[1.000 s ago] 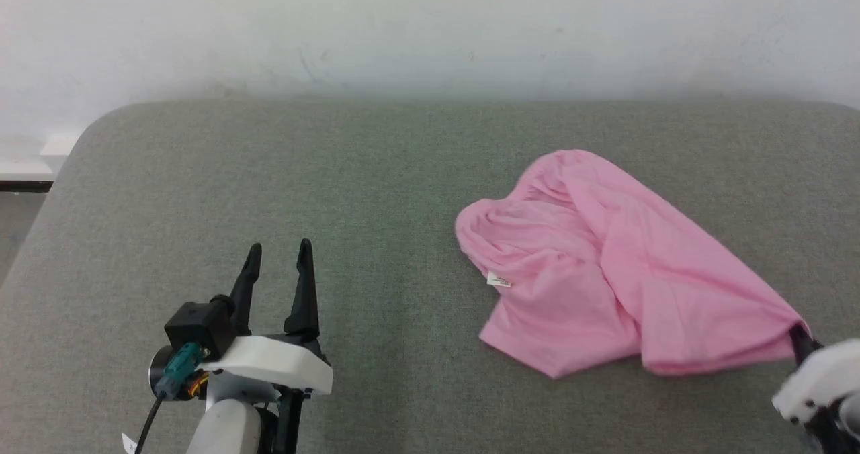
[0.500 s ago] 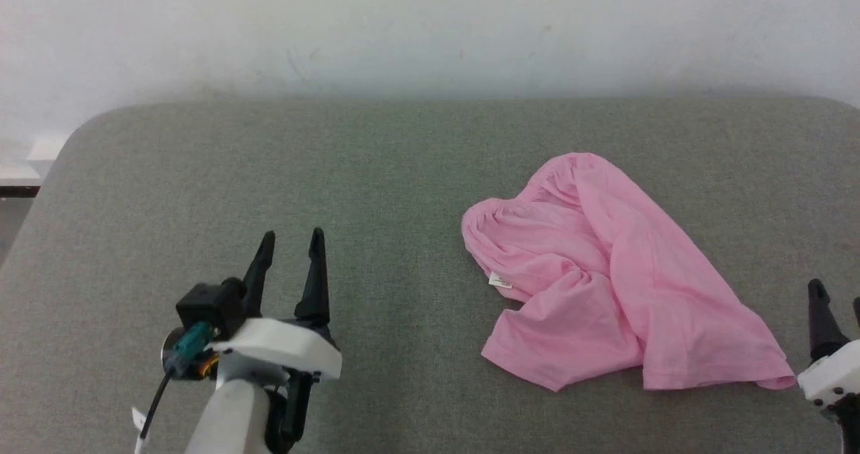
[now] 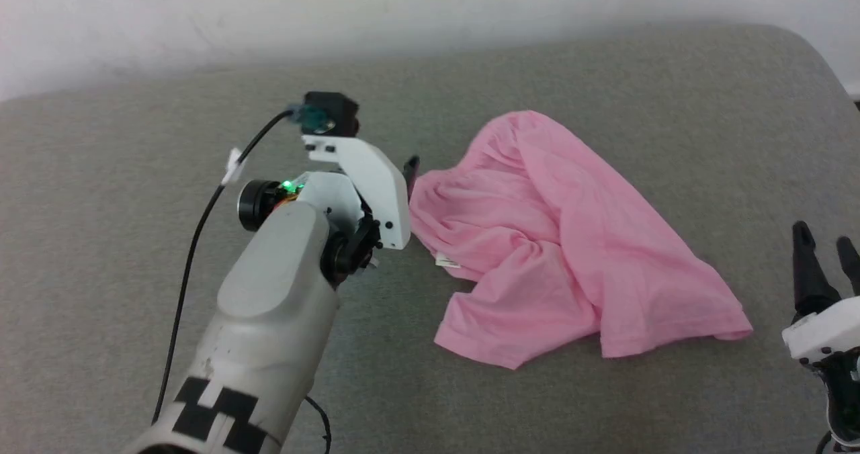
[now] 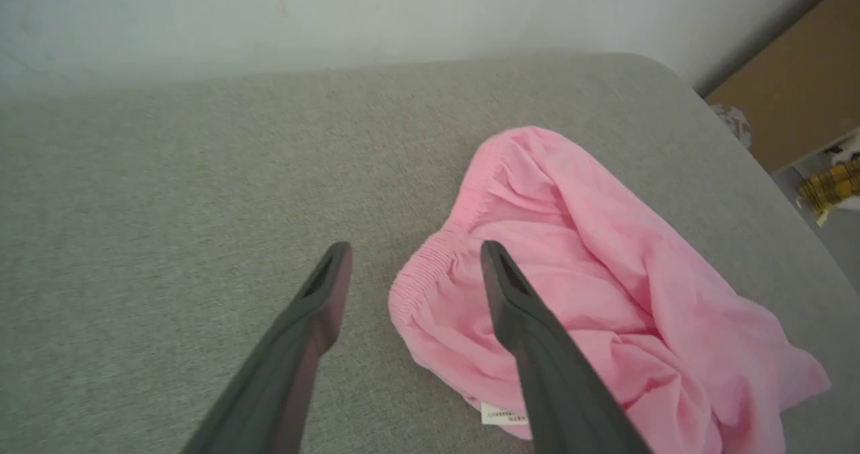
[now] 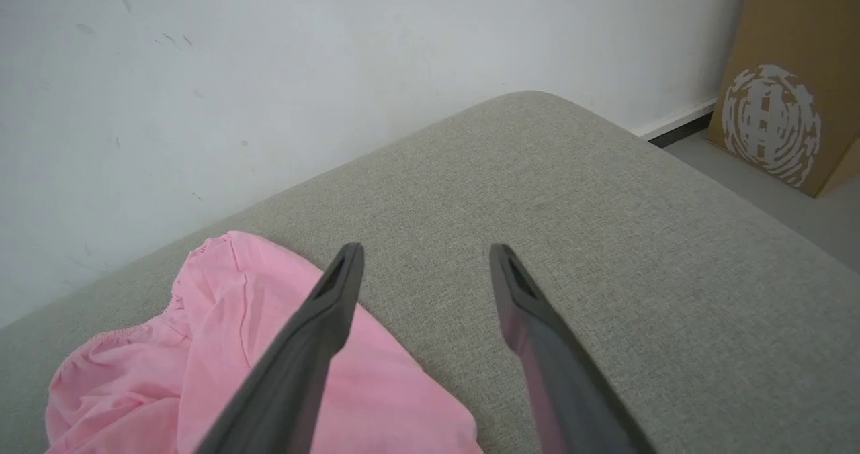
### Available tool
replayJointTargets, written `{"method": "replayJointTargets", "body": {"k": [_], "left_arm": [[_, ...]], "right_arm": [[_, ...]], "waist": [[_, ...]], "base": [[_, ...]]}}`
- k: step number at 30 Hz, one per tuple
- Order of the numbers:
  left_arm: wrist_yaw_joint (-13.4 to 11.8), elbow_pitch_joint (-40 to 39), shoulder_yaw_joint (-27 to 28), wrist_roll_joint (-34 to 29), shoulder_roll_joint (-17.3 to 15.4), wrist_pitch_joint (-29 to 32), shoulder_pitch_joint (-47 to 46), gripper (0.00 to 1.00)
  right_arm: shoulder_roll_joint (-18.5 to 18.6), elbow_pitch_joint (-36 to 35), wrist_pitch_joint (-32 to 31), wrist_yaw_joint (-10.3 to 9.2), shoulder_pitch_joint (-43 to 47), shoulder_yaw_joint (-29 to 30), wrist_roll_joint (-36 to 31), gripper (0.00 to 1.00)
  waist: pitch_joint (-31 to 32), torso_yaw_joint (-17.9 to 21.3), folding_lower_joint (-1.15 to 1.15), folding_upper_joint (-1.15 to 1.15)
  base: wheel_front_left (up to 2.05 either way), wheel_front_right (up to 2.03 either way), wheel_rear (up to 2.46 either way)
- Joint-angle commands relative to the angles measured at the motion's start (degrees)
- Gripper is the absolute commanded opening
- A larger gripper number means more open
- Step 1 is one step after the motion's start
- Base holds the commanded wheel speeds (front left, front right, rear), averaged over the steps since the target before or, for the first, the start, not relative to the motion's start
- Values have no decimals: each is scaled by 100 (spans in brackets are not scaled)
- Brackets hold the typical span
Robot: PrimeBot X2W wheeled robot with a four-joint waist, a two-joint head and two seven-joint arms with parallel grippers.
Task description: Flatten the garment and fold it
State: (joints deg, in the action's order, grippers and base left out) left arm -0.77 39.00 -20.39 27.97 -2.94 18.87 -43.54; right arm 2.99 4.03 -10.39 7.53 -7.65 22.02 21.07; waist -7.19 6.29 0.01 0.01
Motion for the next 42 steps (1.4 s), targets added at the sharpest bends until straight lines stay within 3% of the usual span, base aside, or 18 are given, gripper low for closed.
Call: {"method": "replayJointTargets", "body": {"k": [1,8,14,15,16,17,26,32,36,42], "left_arm": [[-97,262,-169,-20,5,361,-196,100],[-397,1223,-799,-250,5,1557,-758,100],[-433,1610,-1013,-271,6,1617,-729,100],[-426,1614,-996,-210,6,1536,-707,87],[-396,1601,-984,-144,6,1448,-686,16],[-368,1581,-962,-62,6,1373,-672,0],[-145,876,-131,942,-10,-66,-695,0],[-124,167,367,1275,-239,-729,-253,0],[-432,-654,560,1318,-507,-853,584,0],[-1012,-2075,621,1446,-745,-454,2381,0]], "right_arm": [[-11,34,53,-4,-102,-53,54,100],[-11,187,143,-4,-183,-193,122,100],[-11,259,163,-4,-252,-303,178,100],[-11,267,166,-4,-256,-330,177,100],[-11,275,167,-4,-258,-350,180,100],[-11,280,176,-4,-260,-359,188,100],[-11,268,158,-4,-99,-397,90,100],[-11,270,133,-4,109,-405,71,100],[-11,265,123,-4,267,-440,84,100],[-12,273,144,-4,335,-639,156,100]], "waist": [[-495,522,-1,-1],[-787,798,-1,-1],[-828,732,-1,-1],[-809,693,-1,-1],[-787,652,-1,-1],[-768,605,-1,-1],[-295,-96,-1,-1],[47,-607,-1,-1],[264,-1034,-1,-1],[381,-1496,-1,-1]], "base": [[0,0,0],[0,0,0],[0,0,0],[0,0,0],[0,0,0],[0,0,0],[0,0,0],[0,0,0],[0,0,0],[0,0,0]]}}
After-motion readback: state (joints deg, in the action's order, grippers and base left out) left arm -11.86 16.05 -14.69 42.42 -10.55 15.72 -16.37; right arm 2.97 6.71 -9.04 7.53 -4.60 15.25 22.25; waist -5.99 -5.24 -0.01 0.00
